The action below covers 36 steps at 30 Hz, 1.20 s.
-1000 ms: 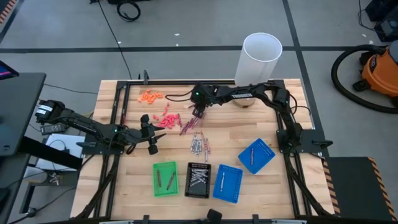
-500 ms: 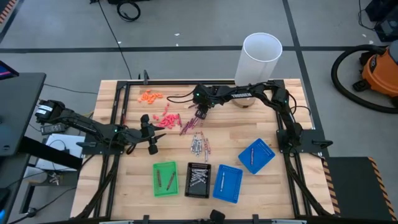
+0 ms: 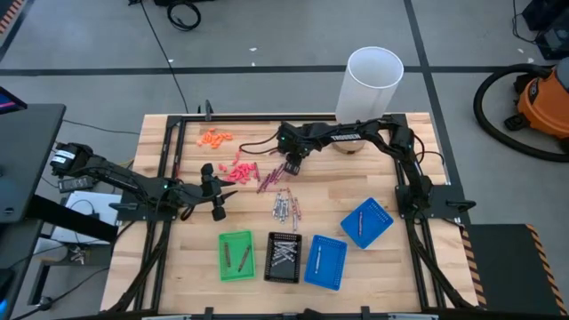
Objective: Sort crayons
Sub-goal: Put the black crayon into the black basket
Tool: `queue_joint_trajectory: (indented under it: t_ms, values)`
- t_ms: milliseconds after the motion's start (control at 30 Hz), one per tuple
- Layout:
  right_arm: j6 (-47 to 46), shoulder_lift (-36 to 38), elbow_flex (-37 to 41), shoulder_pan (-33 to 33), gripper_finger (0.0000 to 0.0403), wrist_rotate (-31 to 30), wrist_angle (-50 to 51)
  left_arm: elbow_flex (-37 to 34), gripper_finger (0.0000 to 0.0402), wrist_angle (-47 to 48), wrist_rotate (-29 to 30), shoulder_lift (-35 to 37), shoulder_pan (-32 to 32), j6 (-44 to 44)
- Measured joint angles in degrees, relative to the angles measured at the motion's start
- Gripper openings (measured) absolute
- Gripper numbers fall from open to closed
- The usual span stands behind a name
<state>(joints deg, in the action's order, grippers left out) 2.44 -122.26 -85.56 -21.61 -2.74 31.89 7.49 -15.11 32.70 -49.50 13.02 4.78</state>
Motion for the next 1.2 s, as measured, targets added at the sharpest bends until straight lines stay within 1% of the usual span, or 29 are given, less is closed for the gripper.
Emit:
queue_joint_trajectory:
  t_ms: [100,333,433,567,700,867,1200]
  values:
    - [0.0,-0.02,0.02,0.1,0.0109,0.04,1.09,0.0,0.0137,-0.02,-0.01,0.0,0.0,0.0]
    - [-0.63,0.0,0.0,0.74,0.0039,-0.26,4.34,0.0,0.0137,-0.02,-0.01,0.0,0.0,0.0]
    - [-0.67,-0.02,0.0,1.13,0.0023,-0.82,5.18,0.0,0.0137,-0.01,0.0,0.01,0.0,0.0]
    - [-1.09,-0.09,-0.06,1.47,0.0026,-0.99,5.92,0.0,0.0137,0.0,-0.01,0.02,0.0,0.0]
    - [-1.88,-0.24,-1.71,1.93,0.0033,-1.62,8.82,0.0,0.0137,0.0,0.01,0.0,0.0,0.0]
    - [-1.91,-0.73,-5.19,3.11,0.0033,-3.01,14.57,0.0,0.0137,0.02,-0.01,0.0,0.0,0.0]
    - [-3.52,-0.63,-11.89,6.49,0.0033,-3.6,19.43,0.0,0.0137,0.08,-0.01,0.0,0.0,0.22]
